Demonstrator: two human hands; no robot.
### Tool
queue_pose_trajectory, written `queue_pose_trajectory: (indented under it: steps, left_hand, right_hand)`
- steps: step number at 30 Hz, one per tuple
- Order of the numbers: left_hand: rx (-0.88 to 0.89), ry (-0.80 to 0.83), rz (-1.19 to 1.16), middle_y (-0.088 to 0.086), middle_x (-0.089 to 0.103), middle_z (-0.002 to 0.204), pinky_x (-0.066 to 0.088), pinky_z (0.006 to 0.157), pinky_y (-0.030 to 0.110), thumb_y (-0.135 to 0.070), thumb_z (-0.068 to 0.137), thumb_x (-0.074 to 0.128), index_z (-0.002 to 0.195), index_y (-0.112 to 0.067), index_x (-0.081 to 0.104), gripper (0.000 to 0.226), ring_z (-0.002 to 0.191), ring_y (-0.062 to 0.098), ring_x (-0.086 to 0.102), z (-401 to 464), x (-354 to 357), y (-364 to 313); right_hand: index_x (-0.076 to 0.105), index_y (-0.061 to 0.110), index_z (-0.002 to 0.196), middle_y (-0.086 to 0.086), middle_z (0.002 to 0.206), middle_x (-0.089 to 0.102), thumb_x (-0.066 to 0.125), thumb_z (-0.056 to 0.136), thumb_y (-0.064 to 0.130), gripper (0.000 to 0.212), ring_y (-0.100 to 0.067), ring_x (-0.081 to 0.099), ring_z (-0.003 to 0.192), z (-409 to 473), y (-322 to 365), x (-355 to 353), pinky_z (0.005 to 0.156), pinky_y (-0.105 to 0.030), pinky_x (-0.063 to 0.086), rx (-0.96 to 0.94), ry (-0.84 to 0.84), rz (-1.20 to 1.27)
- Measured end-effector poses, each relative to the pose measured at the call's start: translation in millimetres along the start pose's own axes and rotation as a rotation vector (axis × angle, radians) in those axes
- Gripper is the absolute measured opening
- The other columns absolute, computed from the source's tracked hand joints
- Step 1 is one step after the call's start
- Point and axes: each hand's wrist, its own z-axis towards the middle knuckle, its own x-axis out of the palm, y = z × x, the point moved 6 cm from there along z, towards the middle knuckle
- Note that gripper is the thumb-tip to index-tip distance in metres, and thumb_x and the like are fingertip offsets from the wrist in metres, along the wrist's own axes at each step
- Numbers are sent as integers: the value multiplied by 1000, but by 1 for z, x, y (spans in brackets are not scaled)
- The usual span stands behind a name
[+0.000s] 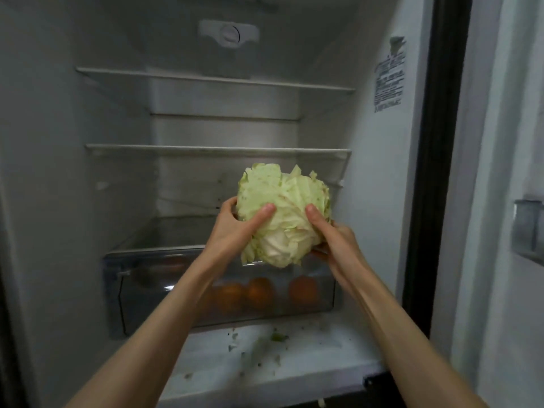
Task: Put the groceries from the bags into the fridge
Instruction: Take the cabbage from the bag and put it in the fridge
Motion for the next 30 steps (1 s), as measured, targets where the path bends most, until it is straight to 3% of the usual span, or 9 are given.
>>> queue_pose_trajectory:
  steps: [2,6,8,11,15,17,21,26,30]
  left_hand:
    - [10,37,-5,-3,57,120,51,69,15,-57,62,69,132,-14,41,88,94,3,60,30,3,10]
    - [-28,115,-28,-2,62,115,54,71,18,-55,65,71,126,-12,47,78,92,7,65,83,15,28]
    - [-59,165,-62,1,67,112,56,74,21,-53,65,72,122,-12,54,72,90,9,67,106,25,38]
    - [-108,205,-90,0,69,106,55,65,16,-47,72,71,117,-14,60,57,85,6,67,133,35,50]
    - [-172,196,-85,2,68,111,52,59,16,-52,72,69,118,-15,60,59,86,8,65,171,43,67]
    - [-199,182,-69,4,68,111,53,61,18,-53,73,68,116,-13,61,60,81,9,65,185,46,74]
    - [-300,193,-78,6,67,104,53,50,16,-54,72,68,117,-5,59,67,75,10,64,197,53,89]
    - [-311,190,-67,7,67,108,54,55,21,-62,67,69,116,-7,60,74,82,15,65,204,60,90]
    - [-272,46,30,10,53,130,53,88,39,-84,46,62,129,-7,48,115,110,28,57,208,58,85]
  right_hand:
    - [67,6,106,-7,96,74,72,52,55,73,-18,71,87,24,-4,2,73,-28,55,-10,-9,5]
    - [67,3,110,-7,99,73,74,60,48,67,-19,69,93,71,-12,4,91,-38,52,-13,-39,10]
    - [66,4,111,-7,99,73,73,67,45,60,-19,70,93,93,-16,2,90,-37,53,-5,-52,-4]
    - [66,6,110,-7,97,73,74,66,47,61,-21,70,92,123,-25,-1,89,-39,53,29,-81,-14]
    - [63,8,107,-7,95,72,73,72,44,51,-22,68,90,157,-33,-1,87,-42,54,78,-116,-14]
    - [60,6,113,-8,99,70,73,73,44,57,-23,67,91,171,-37,-1,87,-42,54,85,-136,-34]
    - [56,1,123,-12,108,69,76,70,44,71,-24,66,94,186,-47,-1,88,-42,54,97,-177,-84]
    - [54,0,124,-13,115,66,75,73,43,70,-25,65,98,191,-49,-6,84,-36,55,104,-182,-133]
    - [56,6,124,-11,119,64,70,58,67,91,-26,63,104,194,-46,-8,91,-40,53,106,-232,-265]
